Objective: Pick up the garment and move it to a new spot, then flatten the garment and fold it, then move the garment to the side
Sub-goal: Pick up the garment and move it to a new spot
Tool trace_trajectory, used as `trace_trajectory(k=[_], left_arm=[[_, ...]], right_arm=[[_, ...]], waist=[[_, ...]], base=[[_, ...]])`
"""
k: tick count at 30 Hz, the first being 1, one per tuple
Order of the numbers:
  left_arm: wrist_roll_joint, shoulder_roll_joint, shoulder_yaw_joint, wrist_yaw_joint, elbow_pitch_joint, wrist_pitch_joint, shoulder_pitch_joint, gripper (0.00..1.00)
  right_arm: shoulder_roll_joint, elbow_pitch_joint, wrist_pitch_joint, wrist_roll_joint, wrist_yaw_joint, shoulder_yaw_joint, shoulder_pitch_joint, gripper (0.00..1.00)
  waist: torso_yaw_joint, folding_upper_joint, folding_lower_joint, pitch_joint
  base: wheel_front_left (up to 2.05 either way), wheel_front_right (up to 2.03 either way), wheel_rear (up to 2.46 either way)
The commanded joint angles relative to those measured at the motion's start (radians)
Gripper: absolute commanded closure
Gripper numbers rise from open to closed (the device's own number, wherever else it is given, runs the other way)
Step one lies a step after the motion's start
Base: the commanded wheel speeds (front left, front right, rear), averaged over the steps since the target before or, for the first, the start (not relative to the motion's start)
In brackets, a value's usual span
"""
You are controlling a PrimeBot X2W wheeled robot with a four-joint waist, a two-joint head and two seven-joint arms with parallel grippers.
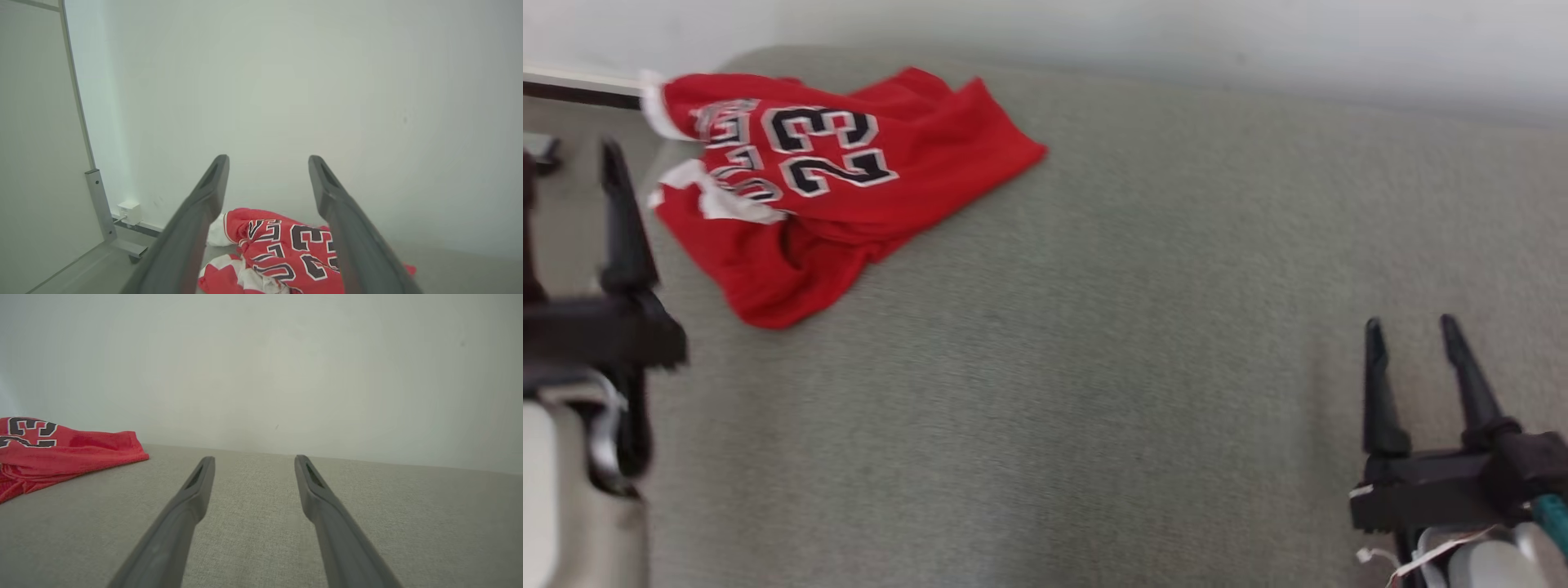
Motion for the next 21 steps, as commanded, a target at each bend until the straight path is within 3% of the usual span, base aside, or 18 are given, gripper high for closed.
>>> trace_trajectory(k=[1,10,18,21], left_arm=[[-0.012,0.016,0.006,-0.004,0.000,0.011,-0.037,0.00],[-0.040,0.143,0.038,-0.025,0.095,0.097,-0.294,0.00],[-0.042,0.210,0.001,-0.049,0.303,0.203,-0.408,0.00],[-0.049,0.232,-0.020,-0.056,0.419,0.288,-0.440,0.00]], right_arm=[[-0.003,-0.008,-0.001,-0.013,-0.002,-0.014,-0.017,0.00],[-0.002,-0.084,-0.001,-0.019,-0.002,-0.124,-0.055,0.00],[-0.002,-0.106,-0.001,-0.030,-0.002,-0.141,-0.073,0.00],[-0.002,-0.105,-0.001,-0.035,-0.002,-0.136,-0.076,0.00]], waist=[[-0.148,-0.0002,-0.0004,0.148],[-0.274,-0.0002,-0.0004,0.280],[-0.279,-0.0002,-0.0004,0.304],[-0.271,-0.0002,-0.0004,0.304]], base=[[0.00,0.00,0.00],[0.00,0.00,0.00],[0.00,0.00,0.00],[0.00,0.00,0.00]])
